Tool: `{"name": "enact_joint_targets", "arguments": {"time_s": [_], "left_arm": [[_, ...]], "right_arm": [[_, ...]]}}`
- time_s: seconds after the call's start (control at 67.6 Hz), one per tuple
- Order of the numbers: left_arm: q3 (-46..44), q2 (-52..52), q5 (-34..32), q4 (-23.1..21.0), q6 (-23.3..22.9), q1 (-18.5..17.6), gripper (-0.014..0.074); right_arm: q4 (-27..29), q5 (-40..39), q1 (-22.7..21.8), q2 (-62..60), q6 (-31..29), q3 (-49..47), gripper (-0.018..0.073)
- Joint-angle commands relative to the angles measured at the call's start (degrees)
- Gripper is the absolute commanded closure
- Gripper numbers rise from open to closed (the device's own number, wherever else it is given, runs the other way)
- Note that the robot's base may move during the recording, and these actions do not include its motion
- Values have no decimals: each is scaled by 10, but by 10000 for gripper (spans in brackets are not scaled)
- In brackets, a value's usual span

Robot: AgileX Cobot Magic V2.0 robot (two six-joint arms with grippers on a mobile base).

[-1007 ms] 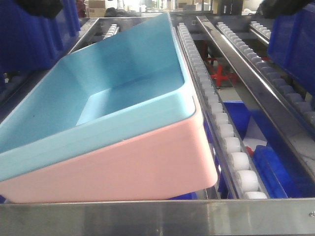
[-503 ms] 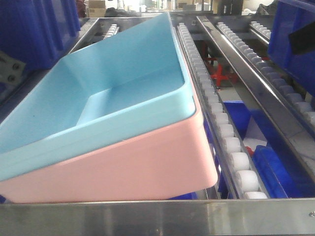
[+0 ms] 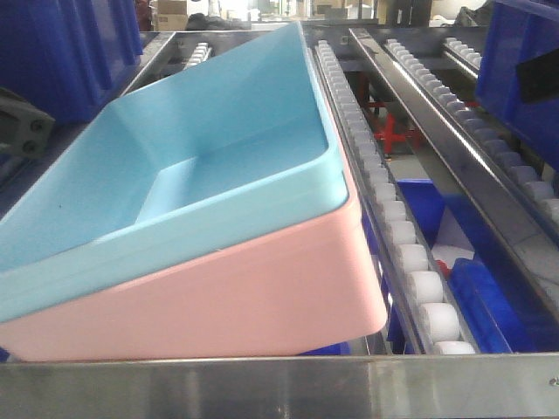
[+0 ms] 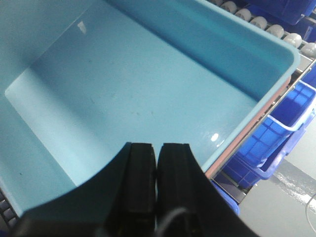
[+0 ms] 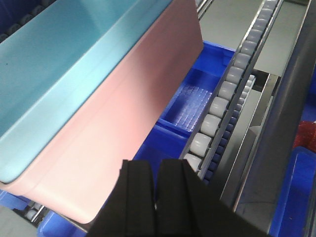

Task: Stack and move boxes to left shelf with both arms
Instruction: 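Raise both open grippers up and away from the bins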

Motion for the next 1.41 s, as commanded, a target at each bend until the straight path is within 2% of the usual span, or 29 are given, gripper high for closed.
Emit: {"name": "enact_joint_targets", "arguments": {"time_s": [0.0,0.385,0.518,0.696,0.784,0.933,1.155,1.258,1.391], "left_arm": [[-16,5,-42,5,-5,-3,599],[-15,77,-39,-6,-5,-3,599],[-10,41,-44,-96,10,-3,599],[48,-68,-76,-252,184,-3,599],[95,-130,-102,-296,220,-3,599],[177,-233,-149,-308,225,-3,599],[259,-373,-149,-308,225,-2,599],[259,-424,-101,-309,225,11,599],[259,-466,-86,-309,229,57,599]], "right_arm": [[-14,-43,1,-5,-5,-15,494],[-14,-43,1,-5,-5,-15,494],[-14,-43,1,-5,-5,-15,494],[-14,-43,1,-5,-5,-15,494],[-14,-43,1,-5,-5,-15,494],[-14,-43,1,-5,-5,-15,494],[-14,-43,1,-5,-5,-15,494],[-14,-43,1,-5,-5,-15,494],[-14,-43,1,-5,-5,-15,494]]}}
